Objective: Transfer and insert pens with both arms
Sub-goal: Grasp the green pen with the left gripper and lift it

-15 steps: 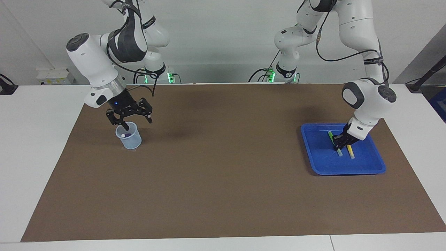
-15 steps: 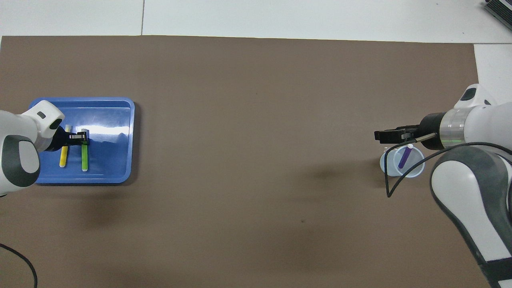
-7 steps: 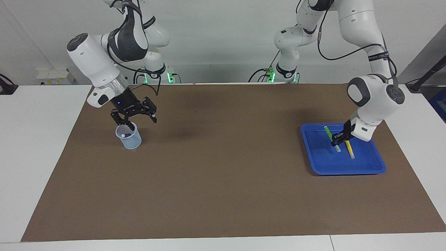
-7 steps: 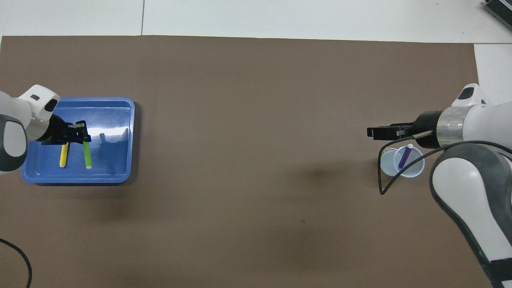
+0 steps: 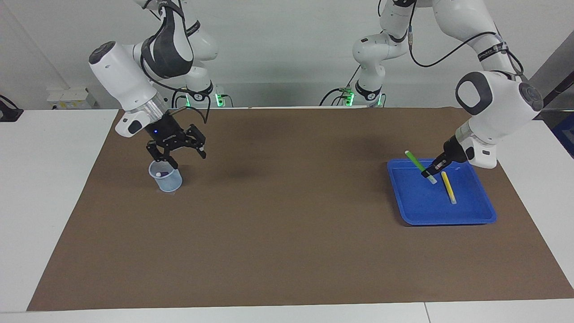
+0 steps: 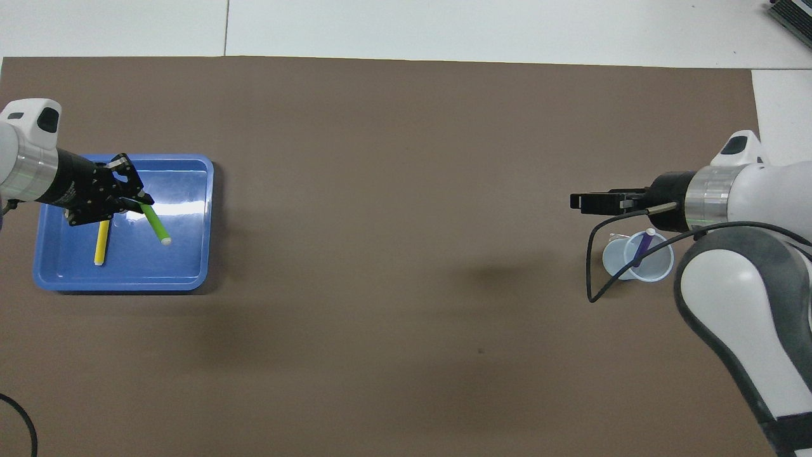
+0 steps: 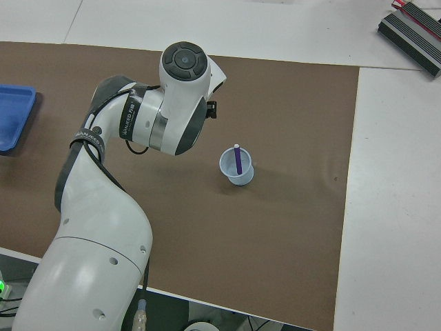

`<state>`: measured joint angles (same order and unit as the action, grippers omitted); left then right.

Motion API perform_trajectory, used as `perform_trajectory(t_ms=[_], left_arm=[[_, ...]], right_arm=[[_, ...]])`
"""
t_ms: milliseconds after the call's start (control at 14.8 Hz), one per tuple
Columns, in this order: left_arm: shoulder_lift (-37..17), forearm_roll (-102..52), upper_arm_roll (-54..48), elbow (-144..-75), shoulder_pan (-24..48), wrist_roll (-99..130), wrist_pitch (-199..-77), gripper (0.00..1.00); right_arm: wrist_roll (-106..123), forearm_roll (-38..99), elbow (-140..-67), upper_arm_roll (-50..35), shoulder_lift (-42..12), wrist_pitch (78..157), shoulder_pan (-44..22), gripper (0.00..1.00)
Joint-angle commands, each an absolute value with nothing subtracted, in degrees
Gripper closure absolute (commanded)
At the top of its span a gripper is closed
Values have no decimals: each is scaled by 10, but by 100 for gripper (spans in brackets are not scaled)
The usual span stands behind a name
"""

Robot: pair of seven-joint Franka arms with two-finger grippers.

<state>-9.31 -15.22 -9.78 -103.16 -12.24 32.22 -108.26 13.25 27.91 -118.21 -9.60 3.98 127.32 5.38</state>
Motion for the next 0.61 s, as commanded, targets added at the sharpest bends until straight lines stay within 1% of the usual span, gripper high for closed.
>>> perform_trajectory(t_ms=[0, 271, 474, 542], left_arm=[[-66, -196, -94, -1034, -105, 432, -1051, 100], [-43, -297, -94, -1036, -91, 557, -1030, 100], [-34, -364, -100, -1041, -90, 612, -1011, 100], [-32, -382, -100, -1041, -90, 626, -1006, 100]], right_arm=[[74, 311, -1167, -100, 32, 1278, 48, 0], [-3, 348, -1138, -101, 23, 1279, 15, 0], [-81, 349, -1114, -101, 18, 1282, -24, 0], [-100, 350, -1107, -101, 16, 1296, -40, 0]])
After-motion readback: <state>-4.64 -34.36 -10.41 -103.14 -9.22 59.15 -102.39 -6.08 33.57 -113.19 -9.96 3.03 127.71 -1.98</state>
